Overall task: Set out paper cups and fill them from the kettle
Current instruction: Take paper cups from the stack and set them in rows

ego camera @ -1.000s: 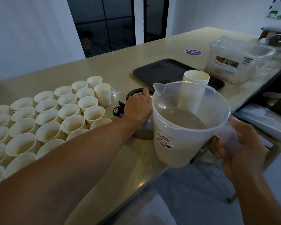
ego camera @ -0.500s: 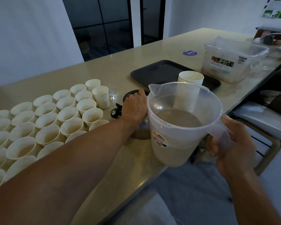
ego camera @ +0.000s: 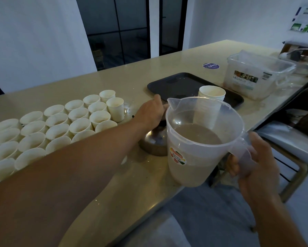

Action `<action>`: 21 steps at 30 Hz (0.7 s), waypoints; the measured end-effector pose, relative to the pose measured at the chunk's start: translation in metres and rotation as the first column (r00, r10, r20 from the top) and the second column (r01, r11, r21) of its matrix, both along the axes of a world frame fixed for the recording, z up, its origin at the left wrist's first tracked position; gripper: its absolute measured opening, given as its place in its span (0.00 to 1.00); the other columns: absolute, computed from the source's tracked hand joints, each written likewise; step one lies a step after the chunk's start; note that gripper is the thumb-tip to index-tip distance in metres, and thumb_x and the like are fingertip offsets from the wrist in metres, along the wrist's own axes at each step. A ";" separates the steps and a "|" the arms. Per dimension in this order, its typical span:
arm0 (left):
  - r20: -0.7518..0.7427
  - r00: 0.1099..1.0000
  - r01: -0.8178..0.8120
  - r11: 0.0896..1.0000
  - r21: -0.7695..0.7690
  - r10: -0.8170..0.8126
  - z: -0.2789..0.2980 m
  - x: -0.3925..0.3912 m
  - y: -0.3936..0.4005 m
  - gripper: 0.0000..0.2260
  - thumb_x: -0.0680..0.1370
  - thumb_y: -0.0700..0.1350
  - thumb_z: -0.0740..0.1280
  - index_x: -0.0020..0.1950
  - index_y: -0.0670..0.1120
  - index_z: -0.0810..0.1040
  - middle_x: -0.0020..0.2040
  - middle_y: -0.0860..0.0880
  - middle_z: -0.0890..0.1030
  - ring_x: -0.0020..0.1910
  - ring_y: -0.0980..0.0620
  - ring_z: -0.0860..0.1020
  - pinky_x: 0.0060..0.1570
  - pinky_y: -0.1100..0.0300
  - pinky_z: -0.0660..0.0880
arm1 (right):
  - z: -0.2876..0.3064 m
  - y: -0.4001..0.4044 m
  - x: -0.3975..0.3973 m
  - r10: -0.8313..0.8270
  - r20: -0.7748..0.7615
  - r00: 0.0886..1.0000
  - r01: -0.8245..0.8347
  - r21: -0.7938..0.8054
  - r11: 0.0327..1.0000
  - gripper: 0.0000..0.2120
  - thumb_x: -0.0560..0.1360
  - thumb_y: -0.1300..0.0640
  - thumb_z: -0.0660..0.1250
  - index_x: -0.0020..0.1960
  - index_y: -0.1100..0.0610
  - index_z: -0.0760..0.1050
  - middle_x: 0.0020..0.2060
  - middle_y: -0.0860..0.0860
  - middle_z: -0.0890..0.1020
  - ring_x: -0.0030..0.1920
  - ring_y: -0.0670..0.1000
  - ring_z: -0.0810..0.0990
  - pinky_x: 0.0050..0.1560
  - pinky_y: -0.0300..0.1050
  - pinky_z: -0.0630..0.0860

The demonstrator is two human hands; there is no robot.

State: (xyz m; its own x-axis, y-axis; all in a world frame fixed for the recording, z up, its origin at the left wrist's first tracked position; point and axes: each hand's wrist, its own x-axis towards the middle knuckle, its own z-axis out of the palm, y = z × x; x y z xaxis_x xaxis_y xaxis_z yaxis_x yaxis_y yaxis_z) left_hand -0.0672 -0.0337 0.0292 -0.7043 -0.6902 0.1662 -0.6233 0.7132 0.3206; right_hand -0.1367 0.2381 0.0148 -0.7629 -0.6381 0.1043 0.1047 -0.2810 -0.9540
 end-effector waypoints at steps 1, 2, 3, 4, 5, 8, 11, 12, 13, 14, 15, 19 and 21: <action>-0.052 0.998 -0.021 1.000 -0.002 0.021 0.006 0.003 -0.001 0.16 0.83 0.56 0.60 0.62 0.45 0.68 0.53 0.46 0.80 0.48 0.47 0.79 0.50 0.53 0.78 | 0.000 0.002 0.000 0.050 -0.035 0.998 -0.051 -0.006 0.999 0.23 0.71 0.34 0.65 0.31 0.53 0.78 0.24 0.55 0.69 0.25 0.53 0.66 0.27 0.42 0.65; -0.087 0.996 -0.035 0.999 -0.029 0.032 0.012 0.006 -0.001 0.17 0.83 0.57 0.59 0.61 0.45 0.68 0.51 0.46 0.80 0.47 0.47 0.79 0.47 0.52 0.78 | -0.002 0.003 -0.001 0.093 -0.078 0.993 -0.094 -0.007 0.996 0.24 0.68 0.30 0.67 0.32 0.52 0.78 0.24 0.54 0.70 0.26 0.53 0.67 0.28 0.41 0.67; -0.111 0.993 -0.045 0.997 -0.054 0.039 0.019 0.010 -0.002 0.17 0.82 0.58 0.59 0.60 0.45 0.69 0.49 0.46 0.79 0.45 0.47 0.79 0.44 0.52 0.76 | -0.004 0.004 0.000 0.121 -0.124 0.985 -0.122 -0.003 0.993 0.24 0.66 0.30 0.70 0.33 0.52 0.78 0.24 0.54 0.71 0.26 0.53 0.68 0.29 0.41 0.69; -0.133 0.990 -0.052 0.996 -0.066 0.043 0.025 0.016 -0.004 0.17 0.82 0.58 0.60 0.58 0.45 0.69 0.47 0.47 0.78 0.44 0.47 0.77 0.41 0.53 0.73 | -0.006 0.005 0.001 0.122 -0.169 0.978 -0.122 0.009 0.993 0.23 0.65 0.32 0.72 0.33 0.53 0.77 0.24 0.53 0.71 0.26 0.53 0.69 0.29 0.41 0.70; -0.147 0.988 -0.062 0.996 -0.068 0.052 0.029 0.020 -0.006 0.16 0.81 0.58 0.61 0.56 0.45 0.70 0.46 0.47 0.77 0.44 0.47 0.76 0.40 0.55 0.69 | -0.008 0.006 0.004 0.093 -0.209 0.974 -0.089 0.026 0.996 0.22 0.64 0.35 0.74 0.32 0.54 0.77 0.23 0.53 0.71 0.25 0.53 0.68 0.28 0.42 0.69; -0.181 0.979 -0.102 0.994 -0.048 0.092 0.043 0.036 -0.012 0.17 0.81 0.58 0.63 0.55 0.44 0.72 0.45 0.47 0.76 0.44 0.47 0.74 0.41 0.54 0.66 | -0.008 0.004 0.015 -0.026 -0.285 0.958 0.044 0.057 0.997 0.19 0.68 0.43 0.76 0.31 0.56 0.75 0.22 0.53 0.71 0.22 0.54 0.67 0.25 0.44 0.68; -0.228 0.959 -0.153 0.986 0.071 0.166 0.048 0.050 -0.023 0.16 0.83 0.56 0.59 0.55 0.43 0.73 0.45 0.45 0.75 0.44 0.46 0.73 0.41 0.54 0.65 | 0.003 -0.004 0.029 -0.054 -0.302 0.952 0.072 0.050 0.996 0.09 0.70 0.52 0.70 0.34 0.53 0.76 0.23 0.48 0.76 0.24 0.46 0.73 0.26 0.39 0.71; -0.239 0.953 -0.161 0.980 0.113 0.184 0.048 0.053 -0.026 0.17 0.83 0.56 0.58 0.54 0.42 0.73 0.45 0.45 0.76 0.43 0.46 0.73 0.39 0.55 0.64 | 0.007 -0.006 0.032 -0.043 -0.302 0.952 0.062 0.054 0.997 0.07 0.70 0.52 0.69 0.36 0.54 0.76 0.24 0.46 0.77 0.24 0.43 0.74 0.27 0.36 0.72; -0.246 0.949 -0.163 0.975 0.150 0.197 0.047 0.056 -0.030 0.18 0.83 0.57 0.57 0.52 0.42 0.74 0.44 0.44 0.77 0.41 0.46 0.74 0.37 0.55 0.64 | 0.012 -0.009 0.035 -0.028 -0.298 0.954 0.049 0.062 0.997 0.07 0.70 0.52 0.69 0.38 0.56 0.76 0.24 0.45 0.77 0.25 0.42 0.75 0.27 0.35 0.72; -0.253 0.946 -0.162 0.971 0.176 0.203 0.047 0.058 -0.032 0.19 0.83 0.57 0.56 0.51 0.42 0.75 0.43 0.44 0.77 0.40 0.46 0.74 0.35 0.55 0.63 | 0.015 -0.010 0.036 -0.018 -0.296 0.955 0.041 0.072 0.997 0.09 0.71 0.52 0.69 0.39 0.58 0.77 0.23 0.46 0.77 0.24 0.42 0.74 0.26 0.37 0.72; -0.256 0.944 -0.161 0.967 0.198 0.210 0.045 0.059 -0.034 0.20 0.83 0.58 0.56 0.49 0.42 0.75 0.41 0.44 0.77 0.39 0.46 0.74 0.35 0.55 0.63 | 0.018 -0.013 0.038 -0.014 -0.301 0.953 0.043 0.090 0.995 0.11 0.72 0.52 0.69 0.41 0.61 0.77 0.23 0.47 0.76 0.23 0.44 0.73 0.26 0.40 0.72; -0.241 0.946 -0.151 0.951 0.269 0.218 0.043 0.062 -0.037 0.20 0.84 0.58 0.54 0.47 0.43 0.72 0.37 0.47 0.74 0.35 0.50 0.72 0.33 0.55 0.63 | 0.028 -0.022 0.038 -0.016 -0.339 0.941 0.071 0.153 0.986 0.18 0.74 0.49 0.71 0.40 0.66 0.77 0.21 0.54 0.71 0.22 0.52 0.68 0.28 0.46 0.68; -0.227 0.950 -0.139 0.942 0.305 0.214 0.043 0.060 -0.038 0.20 0.84 0.57 0.52 0.50 0.42 0.72 0.38 0.47 0.74 0.36 0.51 0.72 0.33 0.56 0.64 | 0.035 -0.026 0.038 0.010 -0.349 0.937 0.059 0.184 0.981 0.19 0.75 0.49 0.71 0.42 0.68 0.77 0.23 0.57 0.72 0.24 0.54 0.68 0.29 0.48 0.68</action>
